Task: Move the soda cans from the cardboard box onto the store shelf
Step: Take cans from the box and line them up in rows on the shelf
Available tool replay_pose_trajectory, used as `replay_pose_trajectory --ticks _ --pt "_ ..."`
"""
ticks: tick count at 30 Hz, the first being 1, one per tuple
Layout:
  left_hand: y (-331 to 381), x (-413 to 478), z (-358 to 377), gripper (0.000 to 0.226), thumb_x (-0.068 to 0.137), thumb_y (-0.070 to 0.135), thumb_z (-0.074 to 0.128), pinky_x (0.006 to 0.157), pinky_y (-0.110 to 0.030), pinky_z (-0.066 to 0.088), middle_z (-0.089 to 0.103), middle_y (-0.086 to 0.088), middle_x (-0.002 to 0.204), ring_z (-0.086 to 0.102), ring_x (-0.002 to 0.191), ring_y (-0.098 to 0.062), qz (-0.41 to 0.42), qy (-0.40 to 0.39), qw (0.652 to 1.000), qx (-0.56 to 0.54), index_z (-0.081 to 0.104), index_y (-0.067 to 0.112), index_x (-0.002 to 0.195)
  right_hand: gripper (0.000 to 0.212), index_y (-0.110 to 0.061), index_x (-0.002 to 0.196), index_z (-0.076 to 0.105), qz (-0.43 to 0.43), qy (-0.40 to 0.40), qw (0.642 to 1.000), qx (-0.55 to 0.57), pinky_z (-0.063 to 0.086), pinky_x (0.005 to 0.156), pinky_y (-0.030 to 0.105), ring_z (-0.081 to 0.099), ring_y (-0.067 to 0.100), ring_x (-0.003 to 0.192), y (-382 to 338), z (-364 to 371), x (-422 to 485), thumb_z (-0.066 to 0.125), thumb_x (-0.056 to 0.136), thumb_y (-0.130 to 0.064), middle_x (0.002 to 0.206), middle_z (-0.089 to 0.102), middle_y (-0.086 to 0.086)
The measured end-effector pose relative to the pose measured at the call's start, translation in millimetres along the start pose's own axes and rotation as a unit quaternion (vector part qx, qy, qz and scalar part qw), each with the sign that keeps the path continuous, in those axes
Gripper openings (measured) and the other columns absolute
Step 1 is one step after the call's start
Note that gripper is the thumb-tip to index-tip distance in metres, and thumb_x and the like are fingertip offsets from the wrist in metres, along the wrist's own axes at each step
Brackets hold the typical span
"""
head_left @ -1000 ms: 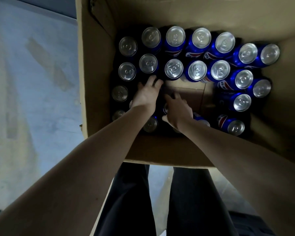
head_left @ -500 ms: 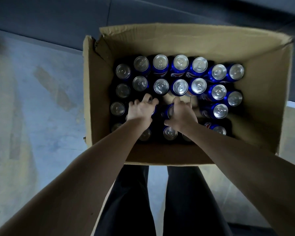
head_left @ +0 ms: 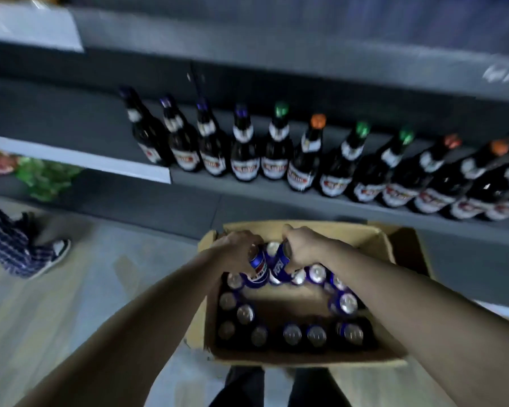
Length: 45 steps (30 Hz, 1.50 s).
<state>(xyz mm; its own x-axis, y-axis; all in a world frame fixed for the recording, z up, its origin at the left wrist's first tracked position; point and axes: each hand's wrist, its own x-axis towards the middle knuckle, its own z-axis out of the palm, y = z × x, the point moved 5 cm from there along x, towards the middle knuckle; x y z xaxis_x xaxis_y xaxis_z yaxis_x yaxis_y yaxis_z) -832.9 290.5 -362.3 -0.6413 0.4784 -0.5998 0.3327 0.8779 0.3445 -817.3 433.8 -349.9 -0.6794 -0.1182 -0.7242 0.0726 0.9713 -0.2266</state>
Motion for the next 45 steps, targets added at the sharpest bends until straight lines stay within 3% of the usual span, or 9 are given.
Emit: replay_pose_trajectory --ticks 4,11,14,19,24,28,31,35,45 --pt "18 -48 -110 0.058 0.072 0.020 0.076 0.089 -0.035 0.050 0.056 0.001 0.122 0.055 0.110 -0.020 0.044 0.044 0.998 0.018 0.052 0.027 0.125 0.091 -0.008 0.139 0.032 -0.036 0.032 0.997 -0.055 0.049 0.086 0.032 0.054 0.026 0.110 -39 -89 -36 0.082 0.068 -0.038 0.126 0.052 0.010" --pt "42 -138 -272 0.058 0.067 0.018 0.078 0.087 -0.032 0.052 0.060 0.004 0.116 0.059 0.099 -0.014 0.069 0.211 0.975 0.018 0.057 0.030 0.119 0.044 -0.013 0.099 0.059 -0.065 0.135 0.978 -0.143 0.052 0.072 0.030 0.058 0.021 0.082 -92 -231 -113 0.080 0.067 -0.034 0.096 0.062 0.005" --pt "58 -174 -322 0.054 0.067 0.022 0.078 0.089 -0.033 0.052 0.062 0.007 0.115 0.060 0.100 -0.013 0.085 0.253 0.962 0.059 0.058 0.032 0.116 0.050 -0.009 0.110 0.061 -0.087 0.164 0.968 -0.166 0.054 0.079 0.032 0.062 0.021 0.090 -113 -277 -154 0.079 0.069 -0.030 0.103 0.063 0.004" --pt "78 -211 -380 0.057 0.071 0.023 0.078 0.088 -0.031 0.051 0.061 0.004 0.115 0.058 0.097 -0.013 0.083 0.278 0.951 0.110 0.056 0.028 0.124 0.044 -0.015 0.111 0.056 -0.135 0.210 0.955 -0.160 0.049 0.073 0.027 0.059 0.017 0.092 -136 -331 -216 0.076 0.073 -0.025 0.105 0.061 -0.002" --pt "97 -212 -419 0.063 0.073 0.024 0.077 0.081 -0.023 0.046 0.056 0.004 0.114 0.056 0.100 -0.015 0.076 0.308 0.939 0.132 0.051 0.029 0.130 0.062 -0.012 0.126 0.053 -0.120 0.312 0.933 -0.133 0.053 0.084 0.032 0.059 0.021 0.101 -129 -376 -247 0.072 0.072 -0.034 0.119 0.060 0.001" --pt "114 -185 -430 0.065 0.071 0.023 0.076 0.080 -0.023 0.045 0.056 0.003 0.112 0.054 0.094 -0.015 0.077 0.288 0.941 0.160 0.051 0.031 0.130 0.035 -0.016 0.095 0.058 -0.087 0.339 0.932 -0.095 0.048 0.068 0.028 0.060 0.019 0.086 -114 -391 -242 0.074 0.070 -0.037 0.096 0.061 0.000" --pt "130 -159 -432 0.065 0.070 0.022 0.076 0.083 -0.030 0.052 0.057 0.003 0.114 0.058 0.096 -0.017 0.089 0.258 0.946 0.174 0.050 0.033 0.129 0.031 -0.018 0.082 0.056 -0.056 0.340 0.935 -0.080 0.046 0.063 0.028 0.059 0.018 0.080 -98 -391 -225 0.076 0.070 -0.039 0.089 0.060 0.000" --pt "143 -120 -432 0.066 0.070 0.023 0.075 0.092 -0.038 0.050 0.053 0.002 0.126 0.055 0.107 -0.019 0.107 0.227 0.944 0.216 0.048 0.034 0.130 0.038 -0.018 0.095 0.060 -0.026 0.330 0.943 -0.041 0.048 0.068 0.029 0.059 0.018 0.084 -76 -386 -194 0.079 0.070 -0.038 0.094 0.058 0.001" --pt "127 -65 -430 0.061 0.072 0.011 0.073 0.089 -0.033 0.050 0.045 0.003 0.127 0.051 0.109 -0.017 0.141 0.211 0.955 0.155 0.048 0.031 0.124 0.049 -0.012 0.108 0.055 0.000 0.355 0.933 0.051 0.054 0.077 0.031 0.062 0.019 0.096 -47 -388 -169 0.075 0.071 -0.039 0.109 0.061 0.005"
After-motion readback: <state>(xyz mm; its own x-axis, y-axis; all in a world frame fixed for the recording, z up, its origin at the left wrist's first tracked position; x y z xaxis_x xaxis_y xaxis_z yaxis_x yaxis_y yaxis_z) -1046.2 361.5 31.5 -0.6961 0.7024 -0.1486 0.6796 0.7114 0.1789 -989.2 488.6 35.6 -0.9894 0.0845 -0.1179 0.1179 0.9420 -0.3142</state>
